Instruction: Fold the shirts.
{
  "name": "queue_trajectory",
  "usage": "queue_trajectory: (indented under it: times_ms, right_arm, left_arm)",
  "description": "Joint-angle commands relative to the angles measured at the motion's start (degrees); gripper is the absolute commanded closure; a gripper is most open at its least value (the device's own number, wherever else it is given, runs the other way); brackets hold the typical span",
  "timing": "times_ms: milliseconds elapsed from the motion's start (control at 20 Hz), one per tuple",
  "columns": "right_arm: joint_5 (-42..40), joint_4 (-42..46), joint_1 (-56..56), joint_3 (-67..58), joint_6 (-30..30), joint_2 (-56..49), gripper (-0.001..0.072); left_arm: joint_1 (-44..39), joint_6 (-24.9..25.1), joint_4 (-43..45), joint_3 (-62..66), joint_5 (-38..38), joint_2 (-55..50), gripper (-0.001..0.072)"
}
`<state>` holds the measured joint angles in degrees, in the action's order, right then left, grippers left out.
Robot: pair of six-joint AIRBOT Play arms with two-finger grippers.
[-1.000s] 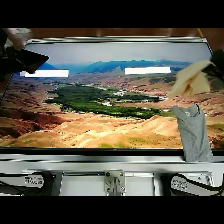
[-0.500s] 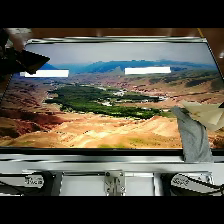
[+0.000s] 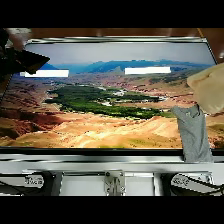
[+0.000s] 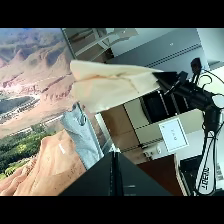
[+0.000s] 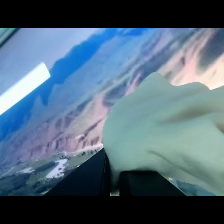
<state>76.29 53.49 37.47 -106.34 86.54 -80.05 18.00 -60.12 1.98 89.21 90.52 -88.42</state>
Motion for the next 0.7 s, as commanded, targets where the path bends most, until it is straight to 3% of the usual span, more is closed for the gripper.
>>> queue_trajectory:
  times_ms: [0,150,400,450,650]
  right_arm:
    - [-2.93,-6.05,-0.20,-1.66,-5.46,-0.15,0.0653]
    - [5.05,2.82,-1.49,-1.62,-6.14,-1.01,0.0653]
    - [27.96,26.38,-3.37,-1.60,-7.45,-3.80,0.0652]
    - [28.83,29.88,-2.89,-1.62,-5.70,-3.74,0.0653]
    - [30.05,30.40,-1.90,1.16,-1.44,-3.30,0.0652]
  left_arm:
    - [-0.07,0.02,0.02,0.04,-0.04,0.00,0.0669]
    - [-0.37,0.02,0.00,0.04,-0.04,0.00,0.0670]
    - [-1.22,0.48,0.02,0.04,0.00,0.00,0.0669]
    - [-1.46,0.52,0.02,0.04,-0.02,0.00,0.0669]
    - [-2.47,1.86,0.00,0.04,-0.02,-0.02,0.0670]
